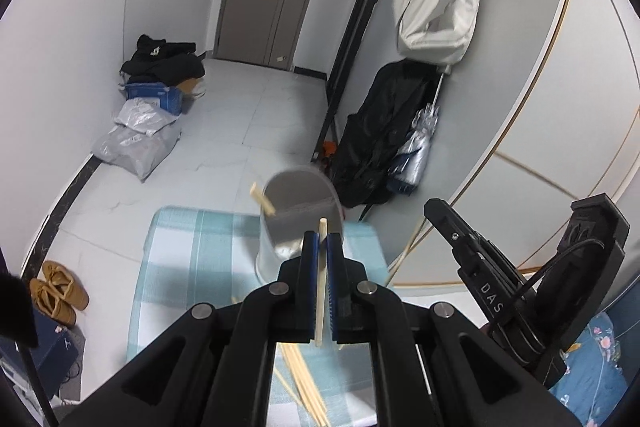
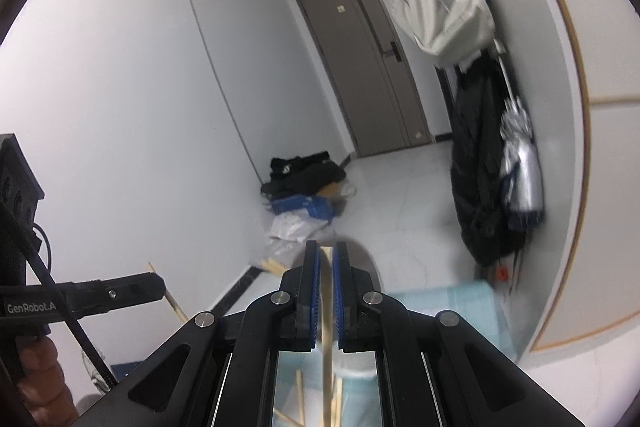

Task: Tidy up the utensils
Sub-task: 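Lift both held chopsticks up over the white holder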

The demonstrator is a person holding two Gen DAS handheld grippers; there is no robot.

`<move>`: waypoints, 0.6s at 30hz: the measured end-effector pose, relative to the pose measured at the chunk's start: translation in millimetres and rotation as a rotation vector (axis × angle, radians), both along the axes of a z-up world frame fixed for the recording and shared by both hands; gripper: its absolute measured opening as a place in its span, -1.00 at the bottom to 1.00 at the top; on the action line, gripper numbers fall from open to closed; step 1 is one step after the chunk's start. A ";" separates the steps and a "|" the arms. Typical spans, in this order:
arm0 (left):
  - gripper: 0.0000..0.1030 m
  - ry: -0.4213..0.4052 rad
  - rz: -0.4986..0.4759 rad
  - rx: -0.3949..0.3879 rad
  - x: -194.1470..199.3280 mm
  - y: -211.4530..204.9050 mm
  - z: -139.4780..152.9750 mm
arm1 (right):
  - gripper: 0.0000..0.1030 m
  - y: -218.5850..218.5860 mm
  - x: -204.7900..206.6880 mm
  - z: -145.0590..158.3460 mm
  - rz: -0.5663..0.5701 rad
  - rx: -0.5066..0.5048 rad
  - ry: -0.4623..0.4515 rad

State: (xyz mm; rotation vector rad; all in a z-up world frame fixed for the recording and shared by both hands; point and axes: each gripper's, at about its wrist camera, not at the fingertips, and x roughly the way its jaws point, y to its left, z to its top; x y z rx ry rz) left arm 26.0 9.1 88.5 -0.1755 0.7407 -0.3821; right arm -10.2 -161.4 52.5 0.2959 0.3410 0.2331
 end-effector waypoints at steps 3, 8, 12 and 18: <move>-0.98 0.003 -0.015 -0.035 15.7 1.1 17.4 | -0.89 0.5 9.6 22.9 0.009 -0.009 -0.037; -0.98 -0.041 -0.018 -0.055 44.4 1.0 48.6 | -0.89 0.7 31.8 55.0 0.032 -0.003 -0.096; -0.98 -0.067 -0.012 -0.064 64.2 2.3 60.6 | -0.89 -0.5 55.2 72.0 0.039 -0.001 -0.123; -0.98 -0.044 0.031 -0.087 102.5 15.5 49.8 | -0.89 3.6 100.3 82.5 0.052 -0.051 -0.156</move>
